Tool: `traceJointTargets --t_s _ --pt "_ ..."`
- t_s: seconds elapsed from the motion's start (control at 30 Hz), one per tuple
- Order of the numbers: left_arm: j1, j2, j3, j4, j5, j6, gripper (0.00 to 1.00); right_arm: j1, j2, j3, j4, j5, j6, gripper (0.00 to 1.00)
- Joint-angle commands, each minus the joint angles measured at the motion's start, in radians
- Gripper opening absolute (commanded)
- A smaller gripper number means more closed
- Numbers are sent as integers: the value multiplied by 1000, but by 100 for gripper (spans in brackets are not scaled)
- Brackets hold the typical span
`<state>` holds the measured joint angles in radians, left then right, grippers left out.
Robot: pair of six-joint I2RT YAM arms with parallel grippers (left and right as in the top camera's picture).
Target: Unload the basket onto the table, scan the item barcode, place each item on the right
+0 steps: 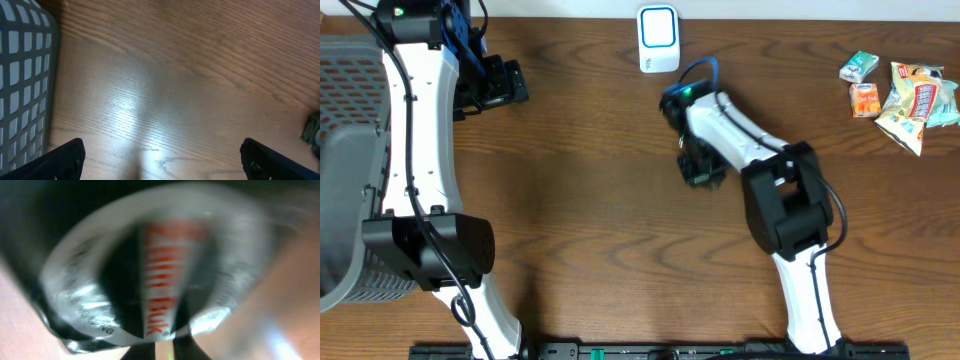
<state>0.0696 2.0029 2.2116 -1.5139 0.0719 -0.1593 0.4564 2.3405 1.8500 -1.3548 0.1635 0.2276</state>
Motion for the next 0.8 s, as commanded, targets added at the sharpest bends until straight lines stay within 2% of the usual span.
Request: traceJointTargets --t_s 0.0,0.03,0.13,0.17,0.23,0.27,0.4,0.43,0.5,0.6,0.63,0.77 --pt "4 6 4 -3 -9 6 98 -45 -5 113 91 63 34 22" --pt "4 6 4 -3 -9 6 98 -53 -5 140 108 53 34 27" --pt "4 6 4 -3 -9 6 98 -72 -5 217 90 -3 27 29" --pt "4 6 4 -3 -9 6 98 -76 -5 232 80 -23 18 33" --pt "4 6 4 -3 -9 6 98 -78 -5 234 83 -44 18 53" --pt "4 6 4 -3 -9 6 98 -78 -5 233 88 -48 4 67" --pt "4 6 4 -3 -9 6 98 -73 -5 231 138 -97 -89 88" --pt "4 6 4 -3 -9 6 98 -73 -5 230 148 -123 -111 89" --pt "4 6 4 -3 -9 6 98 -70 -5 229 148 -217 -120 80" --pt "4 6 4 -3 -9 6 98 -63 -5 229 138 -391 -120 65" --pt "4 6 3 -3 -9 6 98 -56 -5 229 171 -404 -120 56" --pt "4 6 4 -3 -9 6 98 -41 -5 229 308 -357 -106 56"
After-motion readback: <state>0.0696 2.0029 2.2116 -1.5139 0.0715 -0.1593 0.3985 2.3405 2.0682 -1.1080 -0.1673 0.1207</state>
